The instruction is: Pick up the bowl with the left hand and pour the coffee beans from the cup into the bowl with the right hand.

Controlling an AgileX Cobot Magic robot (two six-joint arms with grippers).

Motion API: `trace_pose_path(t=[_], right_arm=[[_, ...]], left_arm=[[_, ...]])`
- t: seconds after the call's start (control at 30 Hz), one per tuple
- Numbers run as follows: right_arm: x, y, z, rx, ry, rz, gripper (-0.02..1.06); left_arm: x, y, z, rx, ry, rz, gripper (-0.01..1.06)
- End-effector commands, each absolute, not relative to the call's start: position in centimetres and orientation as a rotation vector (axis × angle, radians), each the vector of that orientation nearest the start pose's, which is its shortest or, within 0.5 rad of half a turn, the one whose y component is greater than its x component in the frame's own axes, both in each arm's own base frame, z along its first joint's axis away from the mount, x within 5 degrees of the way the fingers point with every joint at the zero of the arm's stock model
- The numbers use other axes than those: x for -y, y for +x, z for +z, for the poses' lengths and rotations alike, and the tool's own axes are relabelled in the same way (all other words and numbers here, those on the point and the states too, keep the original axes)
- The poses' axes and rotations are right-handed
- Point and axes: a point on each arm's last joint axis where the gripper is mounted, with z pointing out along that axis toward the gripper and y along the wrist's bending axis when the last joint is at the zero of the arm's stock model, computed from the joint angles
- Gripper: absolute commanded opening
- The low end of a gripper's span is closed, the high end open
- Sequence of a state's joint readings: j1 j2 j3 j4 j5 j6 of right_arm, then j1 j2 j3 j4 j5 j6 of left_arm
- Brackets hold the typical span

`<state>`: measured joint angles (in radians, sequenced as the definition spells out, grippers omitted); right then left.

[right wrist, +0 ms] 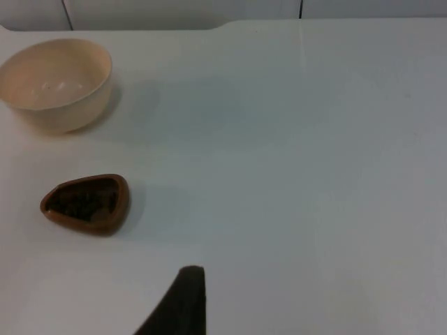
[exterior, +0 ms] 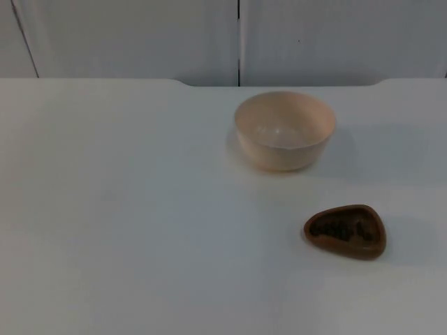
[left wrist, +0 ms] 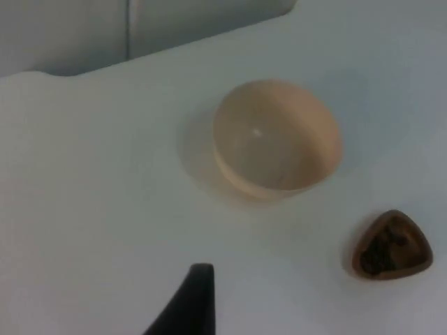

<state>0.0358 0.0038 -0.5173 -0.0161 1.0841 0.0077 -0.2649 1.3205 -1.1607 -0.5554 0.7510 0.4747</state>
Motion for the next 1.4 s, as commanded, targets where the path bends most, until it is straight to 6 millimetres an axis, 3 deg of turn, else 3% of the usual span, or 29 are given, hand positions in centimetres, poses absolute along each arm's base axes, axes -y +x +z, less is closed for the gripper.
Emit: trace_pose_path(t=[0.0, 0.3, 0.87, 1.23, 1.37], right_arm=[[0.2, -0.7, 28.0, -2.047, -0.022, -0.001, 1.05], [0.2, -0.7, 28.0, -2.047, -0.022, -0.001, 1.05], [0.2, -0.7, 28.0, -2.047, -0.022, -0.001, 1.05], [0.2, -0.7, 28.0, -2.047, -0.022, -0.001, 1.05], [0.2, -0.7, 28.0, -2.047, -0.022, -0.001, 1.05]], left_arm=[[11.9, 27.0, 35.1, -2.25, 0.589, -0.543, 1.05], [16.3, 29.2, 34.3, -2.256, 0.712, -0.592, 1.05], [19.7, 32.8, 33.2, -2.331, 0.671, -0.512, 1.05], [22.6, 37.9, 30.5, -2.551, 0.621, -0.374, 1.05], [23.4, 39.9, 27.6, -2.666, 0.574, -0.312, 1.05]])
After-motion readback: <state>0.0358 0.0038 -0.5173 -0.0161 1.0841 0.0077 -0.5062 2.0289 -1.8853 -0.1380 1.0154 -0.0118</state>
